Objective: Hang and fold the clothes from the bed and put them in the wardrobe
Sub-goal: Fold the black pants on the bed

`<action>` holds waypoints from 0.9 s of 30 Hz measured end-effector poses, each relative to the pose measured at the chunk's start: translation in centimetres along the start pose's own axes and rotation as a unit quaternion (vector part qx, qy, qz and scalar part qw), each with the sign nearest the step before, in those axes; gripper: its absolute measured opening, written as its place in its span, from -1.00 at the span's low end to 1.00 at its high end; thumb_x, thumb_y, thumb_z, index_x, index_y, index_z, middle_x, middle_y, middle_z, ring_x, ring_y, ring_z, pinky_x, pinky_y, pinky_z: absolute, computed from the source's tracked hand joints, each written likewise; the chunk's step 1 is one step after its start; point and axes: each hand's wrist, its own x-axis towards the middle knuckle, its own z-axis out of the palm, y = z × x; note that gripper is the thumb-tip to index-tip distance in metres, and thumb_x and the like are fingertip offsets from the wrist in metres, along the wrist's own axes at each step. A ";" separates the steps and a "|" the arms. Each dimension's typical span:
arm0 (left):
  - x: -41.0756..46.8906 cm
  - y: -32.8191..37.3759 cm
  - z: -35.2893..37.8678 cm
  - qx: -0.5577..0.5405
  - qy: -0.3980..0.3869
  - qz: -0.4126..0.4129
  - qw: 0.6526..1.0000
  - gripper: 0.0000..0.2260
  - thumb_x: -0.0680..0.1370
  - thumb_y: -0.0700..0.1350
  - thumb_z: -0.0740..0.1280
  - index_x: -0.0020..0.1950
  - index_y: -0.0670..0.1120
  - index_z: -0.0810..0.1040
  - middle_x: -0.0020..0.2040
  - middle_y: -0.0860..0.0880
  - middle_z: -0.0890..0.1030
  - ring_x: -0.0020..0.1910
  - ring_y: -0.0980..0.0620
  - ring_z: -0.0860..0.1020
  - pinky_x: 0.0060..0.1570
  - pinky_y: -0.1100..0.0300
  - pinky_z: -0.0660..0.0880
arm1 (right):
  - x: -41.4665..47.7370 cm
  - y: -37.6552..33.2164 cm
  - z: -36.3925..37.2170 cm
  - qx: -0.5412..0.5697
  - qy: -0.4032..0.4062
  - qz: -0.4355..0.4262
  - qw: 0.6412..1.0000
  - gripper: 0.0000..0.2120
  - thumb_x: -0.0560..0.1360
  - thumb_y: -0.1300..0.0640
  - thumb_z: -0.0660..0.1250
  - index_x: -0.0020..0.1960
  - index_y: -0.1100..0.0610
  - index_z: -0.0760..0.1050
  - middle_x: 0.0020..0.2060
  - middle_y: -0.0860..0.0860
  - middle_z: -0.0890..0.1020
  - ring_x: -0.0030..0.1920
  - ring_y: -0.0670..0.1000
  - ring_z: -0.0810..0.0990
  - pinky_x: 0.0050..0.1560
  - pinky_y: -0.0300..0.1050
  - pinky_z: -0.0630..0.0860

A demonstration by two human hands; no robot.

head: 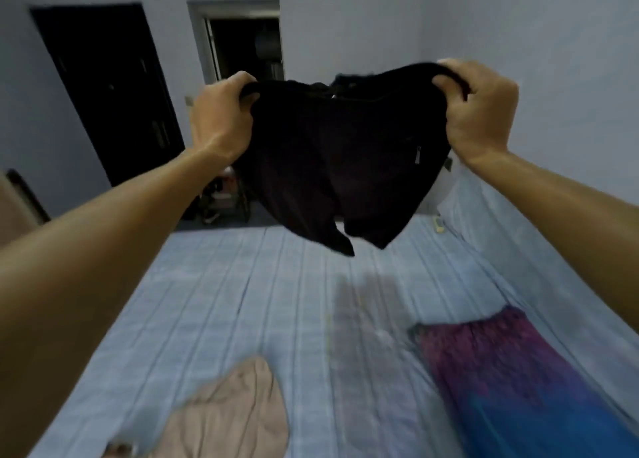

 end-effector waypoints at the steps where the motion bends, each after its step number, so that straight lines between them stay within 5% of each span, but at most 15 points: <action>1: -3.0 -0.4 0.0 0.001 -0.025 0.003 1.000 -0.79 0.59 -0.13 0.19 0.15 -0.04 0.56 0.07 -0.11 0.63 0.04 -0.15 0.56 -0.05 0.06 0.46 | -3.3 -0.2 -0.8 0.007 -0.018 0.018 1.000 -0.78 0.51 0.05 0.30 0.09 0.07 0.63 -0.02 -0.01 0.69 -0.05 -0.12 0.60 -0.01 -0.45 0.36; 5: -17.2 -3.1 0.7 0.035 -0.151 0.009 0.988 -0.80 0.53 -0.13 0.24 0.11 -0.05 0.58 0.00 -0.17 0.64 -0.03 -0.22 0.58 -0.08 -0.01 0.51 | -19.2 -0.8 -5.2 0.001 -0.104 0.087 0.991 -0.81 0.51 0.14 0.34 0.07 0.13 0.65 -0.02 0.02 0.69 -0.04 -0.15 0.58 0.02 -0.51 0.33; 11: -42.1 -5.8 1.1 0.051 -0.389 0.014 0.920 -0.83 0.44 -0.15 0.26 -0.05 -0.08 0.62 -0.19 -0.18 0.66 -0.27 -0.24 0.61 -0.31 0.04 0.51 | -44.1 -3.7 -14.5 -0.052 -0.239 0.193 0.950 -0.84 0.43 0.16 0.40 -0.02 0.17 0.67 -0.13 0.07 0.71 -0.19 0.06 0.67 -0.08 -0.16 0.49; 15: -58.8 -8.0 0.4 0.029 -0.501 0.003 0.865 -0.93 0.46 -0.16 0.36 -0.08 -0.08 0.58 -0.25 -0.16 0.62 -0.32 -0.20 0.59 -0.36 0.06 0.52 | -58.1 -7.4 -20.4 -0.070 -0.354 0.274 0.891 -0.79 0.45 0.07 0.34 -0.03 0.14 0.67 -0.15 0.05 0.71 -0.20 0.04 0.67 -0.03 -0.26 0.43; 20: -74.4 -9.1 -1.3 0.050 -0.599 0.060 0.797 -0.70 0.18 -0.26 0.56 -0.16 -0.06 0.58 -0.38 -0.06 0.52 -0.49 -0.10 0.50 -0.49 0.16 0.43 | -71.3 -11.1 -25.8 -0.082 -0.458 0.304 0.831 -0.83 0.39 0.18 0.39 -0.06 0.18 0.67 -0.17 0.03 0.71 -0.13 -0.09 0.60 0.05 -0.40 0.38; 23: -81.2 -9.7 -2.0 0.074 -0.666 0.062 0.740 -0.62 0.07 -0.19 0.59 -0.19 -0.02 0.58 -0.36 -0.03 0.51 -0.46 -0.07 0.50 -0.46 0.15 0.45 | -78.4 -12.4 -28.5 -0.059 -0.528 0.330 0.780 -0.82 0.44 0.11 0.33 -0.06 0.16 0.67 -0.18 0.02 0.70 -0.18 -0.05 0.65 0.04 -0.45 0.40; 25: -83.5 -9.2 -2.6 0.066 -0.718 0.065 0.690 -0.73 0.25 -0.03 0.54 -0.11 0.02 0.58 -0.21 -0.05 0.56 -0.27 -0.10 0.58 -0.28 0.11 0.51 | -82.5 -13.2 -30.1 -0.057 -0.561 0.337 0.754 -0.85 0.38 0.17 0.36 -0.11 0.14 0.67 -0.25 0.02 0.69 -0.25 -0.01 0.66 -0.05 -0.36 0.48; 27: -85.2 -9.2 -2.1 0.085 -0.726 0.001 0.683 -0.76 0.50 0.08 0.29 0.13 0.04 0.53 0.05 -0.07 0.55 0.04 -0.11 0.55 -0.01 0.07 0.43 | -85.2 -14.2 -30.9 -0.071 -0.563 0.344 0.749 -0.81 0.37 0.21 0.34 -0.06 0.13 0.66 -0.19 0.02 0.68 -0.19 -0.01 0.65 -0.04 -0.22 0.53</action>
